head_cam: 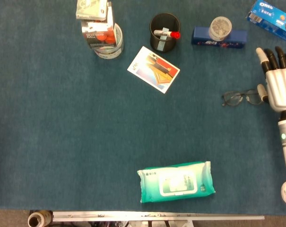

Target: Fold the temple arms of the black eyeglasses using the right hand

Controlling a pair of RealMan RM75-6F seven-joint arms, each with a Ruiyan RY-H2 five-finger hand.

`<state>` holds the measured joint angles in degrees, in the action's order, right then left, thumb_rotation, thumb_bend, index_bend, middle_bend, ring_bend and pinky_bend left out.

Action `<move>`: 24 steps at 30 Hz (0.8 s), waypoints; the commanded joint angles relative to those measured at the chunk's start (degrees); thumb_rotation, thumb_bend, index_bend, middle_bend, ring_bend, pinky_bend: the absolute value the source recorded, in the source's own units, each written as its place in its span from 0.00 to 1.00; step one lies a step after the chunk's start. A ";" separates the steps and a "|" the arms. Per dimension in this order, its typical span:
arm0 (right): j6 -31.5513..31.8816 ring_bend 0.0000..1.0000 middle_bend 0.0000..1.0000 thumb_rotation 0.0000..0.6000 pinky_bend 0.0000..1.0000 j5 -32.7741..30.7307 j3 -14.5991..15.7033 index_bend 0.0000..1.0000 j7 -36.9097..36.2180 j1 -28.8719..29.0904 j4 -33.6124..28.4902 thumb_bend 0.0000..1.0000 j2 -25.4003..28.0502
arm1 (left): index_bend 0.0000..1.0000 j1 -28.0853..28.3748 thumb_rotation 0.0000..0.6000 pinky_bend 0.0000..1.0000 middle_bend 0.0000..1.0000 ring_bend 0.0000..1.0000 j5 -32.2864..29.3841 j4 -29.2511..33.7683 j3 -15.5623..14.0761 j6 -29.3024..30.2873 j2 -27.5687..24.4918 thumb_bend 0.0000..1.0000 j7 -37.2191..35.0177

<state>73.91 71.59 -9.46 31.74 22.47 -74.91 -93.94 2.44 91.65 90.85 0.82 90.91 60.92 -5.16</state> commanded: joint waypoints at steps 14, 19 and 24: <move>-0.97 0.08 0.16 1.00 0.18 -0.71 0.12 0.12 1.98 0.82 3.28 0.24 -1.44 | 0.53 0.00 1.00 0.47 0.40 0.34 -0.09 0.03 0.03 -0.01 -0.05 0.25 -0.15; -1.38 0.08 0.16 1.00 0.17 -0.72 0.40 0.12 2.16 1.00 4.33 0.24 -2.17 | 0.53 -0.08 1.00 0.47 0.40 0.34 -0.07 -0.02 0.05 0.18 -0.12 0.25 -0.50; -1.79 0.08 0.16 1.00 0.17 -0.77 0.72 0.12 2.55 1.12 5.54 0.24 -2.80 | 0.53 -0.10 1.00 0.47 0.40 0.34 -0.08 -0.04 0.08 0.25 -0.20 0.25 -0.76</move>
<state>72.20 70.82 -8.81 34.21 23.57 -69.50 -96.64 2.33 91.58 90.81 0.89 91.17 60.72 -5.93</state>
